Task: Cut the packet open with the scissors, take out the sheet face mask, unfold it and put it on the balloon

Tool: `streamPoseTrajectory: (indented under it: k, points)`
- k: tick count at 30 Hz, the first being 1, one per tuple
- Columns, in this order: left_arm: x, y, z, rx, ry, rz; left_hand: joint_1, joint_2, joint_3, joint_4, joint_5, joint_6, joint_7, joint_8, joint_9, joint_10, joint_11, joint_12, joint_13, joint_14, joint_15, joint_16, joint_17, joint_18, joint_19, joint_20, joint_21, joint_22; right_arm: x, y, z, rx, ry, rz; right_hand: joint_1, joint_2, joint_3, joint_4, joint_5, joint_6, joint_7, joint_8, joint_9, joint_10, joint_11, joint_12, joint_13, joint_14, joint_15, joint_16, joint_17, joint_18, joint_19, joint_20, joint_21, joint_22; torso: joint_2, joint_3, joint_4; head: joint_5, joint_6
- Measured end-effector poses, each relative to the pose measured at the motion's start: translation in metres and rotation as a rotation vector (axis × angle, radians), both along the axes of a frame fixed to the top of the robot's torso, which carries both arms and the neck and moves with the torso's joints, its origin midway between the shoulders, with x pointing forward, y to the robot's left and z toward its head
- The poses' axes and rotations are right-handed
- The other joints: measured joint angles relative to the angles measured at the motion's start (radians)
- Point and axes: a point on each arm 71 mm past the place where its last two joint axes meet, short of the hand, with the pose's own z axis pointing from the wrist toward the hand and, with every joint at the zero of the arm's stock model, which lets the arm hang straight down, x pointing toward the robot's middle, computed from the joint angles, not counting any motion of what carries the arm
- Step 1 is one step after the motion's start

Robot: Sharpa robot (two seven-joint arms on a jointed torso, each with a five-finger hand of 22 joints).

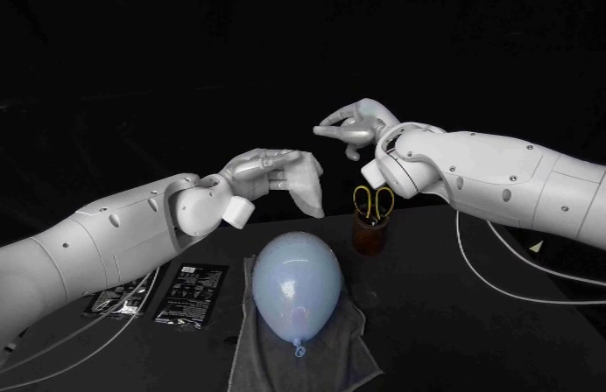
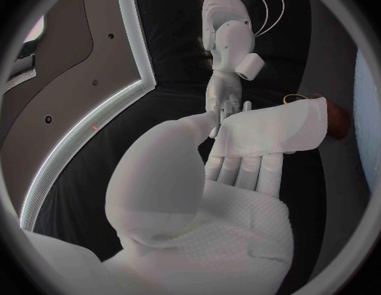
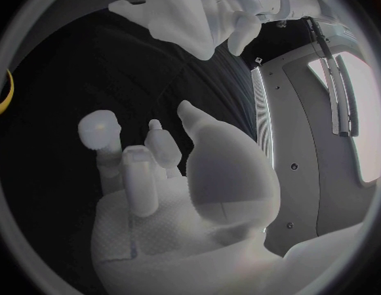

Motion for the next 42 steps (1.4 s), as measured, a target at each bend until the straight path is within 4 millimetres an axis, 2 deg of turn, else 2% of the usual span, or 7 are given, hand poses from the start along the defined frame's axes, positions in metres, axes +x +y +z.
streamPoseTrajectory:
  k: [11,20,26,30,36,39,42]
  points:
    - [0.000,0.009,0.000,-0.004,0.009,0.050,0.005,-0.005,0.000,0.000,0.000,-0.009,-0.001,-0.003,0.000,-0.013,0.005,0.000,0.000,-0.016,0.009,0.000,-0.003,0.000,-0.043,0.017,-0.027,-0.001,-0.037,-0.014,-0.022,0.000,-0.143,0.082,0.104,0.026,0.027,-0.039,0.000,0.047,-0.010,0.000,0.001,0.014,-0.014,0.018,0.001,-0.003,-0.005,0.005,-0.001,0.004,0.018,-0.011,0.038,0.014,0.000,0.0002,-0.0002,0.005,-0.004]
    - [-0.003,0.019,0.001,-0.012,0.011,0.111,0.015,-0.005,-0.006,-0.006,0.000,-0.041,-0.009,-0.017,-0.005,-0.059,0.013,-0.004,-0.001,-0.045,0.016,-0.006,-0.009,0.000,-0.070,0.023,-0.038,-0.001,-0.076,-0.032,-0.052,-0.070,-0.313,0.135,0.158,0.007,0.057,-0.077,0.000,0.080,-0.013,0.000,-0.010,0.017,-0.017,0.022,-0.009,0.000,-0.008,0.010,-0.001,0.004,0.025,-0.011,0.053,0.014,0.000,0.0010,-0.0007,0.011,-0.005]
    - [-0.003,0.028,0.001,-0.025,0.015,0.173,0.015,-0.005,-0.008,-0.008,0.000,-0.050,-0.011,-0.024,-0.008,-0.084,0.019,-0.004,-0.001,-0.057,0.021,-0.006,-0.012,-0.001,-0.081,0.026,-0.038,-0.001,-0.098,-0.031,-0.071,-0.134,-0.422,0.187,0.176,-0.012,0.076,-0.096,0.000,0.082,-0.012,-0.021,-0.024,-0.053,-0.015,-0.054,-0.080,0.000,-0.008,-0.014,0.000,0.005,-0.034,-0.007,-0.074,-0.010,0.000,0.0017,-0.0017,0.015,-0.004]
    - [-0.005,0.031,0.001,-0.039,0.023,0.208,0.014,-0.005,-0.024,0.007,0.000,-0.090,-0.019,-0.032,-0.015,-0.115,0.028,-0.004,-0.001,-0.080,0.030,-0.006,-0.017,-0.001,-0.104,0.028,-0.043,-0.001,-0.107,-0.026,-0.084,-0.195,-0.484,0.218,0.172,-0.033,0.078,-0.104,0.000,0.073,-0.003,-0.034,-0.030,-0.111,-0.008,-0.112,-0.139,0.000,-0.008,-0.034,0.000,0.031,-0.092,-0.002,-0.181,-0.047,-0.001,0.0022,-0.0018,0.018,-0.001]
    - [-0.008,0.030,0.001,-0.062,0.036,0.242,-0.073,-0.004,-0.098,0.081,0.000,-0.208,-0.035,-0.070,-0.040,-0.197,0.042,-0.004,-0.002,-0.111,0.044,-0.006,-0.023,-0.001,-0.196,0.030,-0.047,-0.003,-0.112,-0.016,-0.095,-0.285,-0.570,0.254,0.171,-0.040,0.078,-0.105,0.000,0.072,-0.003,-0.034,-0.031,-0.124,-0.008,-0.128,-0.161,0.000,-0.008,-0.035,0.000,0.031,-0.104,0.000,-0.210,-0.058,-0.001,0.0021,-0.0007,0.022,0.002]
    - [-0.010,0.029,0.001,-0.076,0.045,0.255,-0.093,0.002,-0.140,0.123,0.000,-0.279,-0.046,-0.087,-0.055,-0.289,0.052,-0.009,-0.007,-0.160,0.051,-0.006,-0.031,-0.001,-0.216,0.030,-0.047,-0.003,-0.113,-0.008,-0.098,-0.334,-0.612,0.266,0.178,-0.047,0.082,-0.109,0.000,0.072,-0.003,-0.034,-0.031,-0.132,-0.008,-0.133,-0.169,0.000,-0.008,-0.041,0.000,0.031,-0.110,0.001,-0.223,-0.061,-0.001,0.0016,-0.0008,0.023,0.003]
    - [-0.010,0.028,0.000,-0.089,0.052,0.268,-0.100,0.009,-0.170,0.129,0.000,-0.314,-0.053,-0.096,-0.062,-0.340,0.058,-0.009,-0.009,-0.211,0.057,-0.006,-0.038,-0.007,-0.231,0.030,-0.047,-0.003,-0.113,0.000,-0.101,-0.379,-0.647,0.272,0.171,-0.055,0.080,-0.111,0.000,0.072,-0.003,-0.034,-0.031,-0.133,-0.010,-0.134,-0.174,0.000,-0.008,-0.042,0.000,0.031,-0.114,0.002,-0.239,-0.066,-0.001,0.0011,-0.0007,0.025,0.004]
